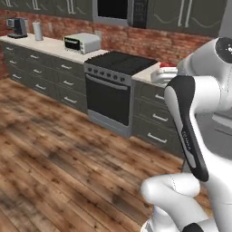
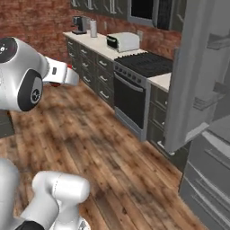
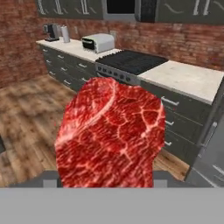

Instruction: Take the cheese, steak, and garlic from the fridge and place them on the plate on the dining counter to create an appetizer plate.

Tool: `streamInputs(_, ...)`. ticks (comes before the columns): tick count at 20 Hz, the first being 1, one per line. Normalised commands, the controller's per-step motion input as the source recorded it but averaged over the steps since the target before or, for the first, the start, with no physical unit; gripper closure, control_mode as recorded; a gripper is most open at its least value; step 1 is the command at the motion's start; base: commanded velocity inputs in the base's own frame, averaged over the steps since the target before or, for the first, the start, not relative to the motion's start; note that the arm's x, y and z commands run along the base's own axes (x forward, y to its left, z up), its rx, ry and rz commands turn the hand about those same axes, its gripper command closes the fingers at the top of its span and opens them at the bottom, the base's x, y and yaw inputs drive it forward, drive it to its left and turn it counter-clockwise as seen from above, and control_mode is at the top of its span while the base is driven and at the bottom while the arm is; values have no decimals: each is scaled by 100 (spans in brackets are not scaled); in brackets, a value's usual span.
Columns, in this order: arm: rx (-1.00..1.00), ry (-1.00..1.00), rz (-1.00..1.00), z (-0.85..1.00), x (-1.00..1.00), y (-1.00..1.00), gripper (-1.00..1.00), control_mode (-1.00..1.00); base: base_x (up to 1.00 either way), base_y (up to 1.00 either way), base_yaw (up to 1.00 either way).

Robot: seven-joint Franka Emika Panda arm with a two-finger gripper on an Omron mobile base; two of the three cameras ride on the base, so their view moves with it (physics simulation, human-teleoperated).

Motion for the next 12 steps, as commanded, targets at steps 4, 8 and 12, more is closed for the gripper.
streamInputs(4,0,0,0,0,0,0,100,100,70,83,53)
streamInputs(8,0,0,0,0,0,0,100,100,100,53,41)
streamInputs(12,0,0,0,0,0,0,100,100,100,8,29)
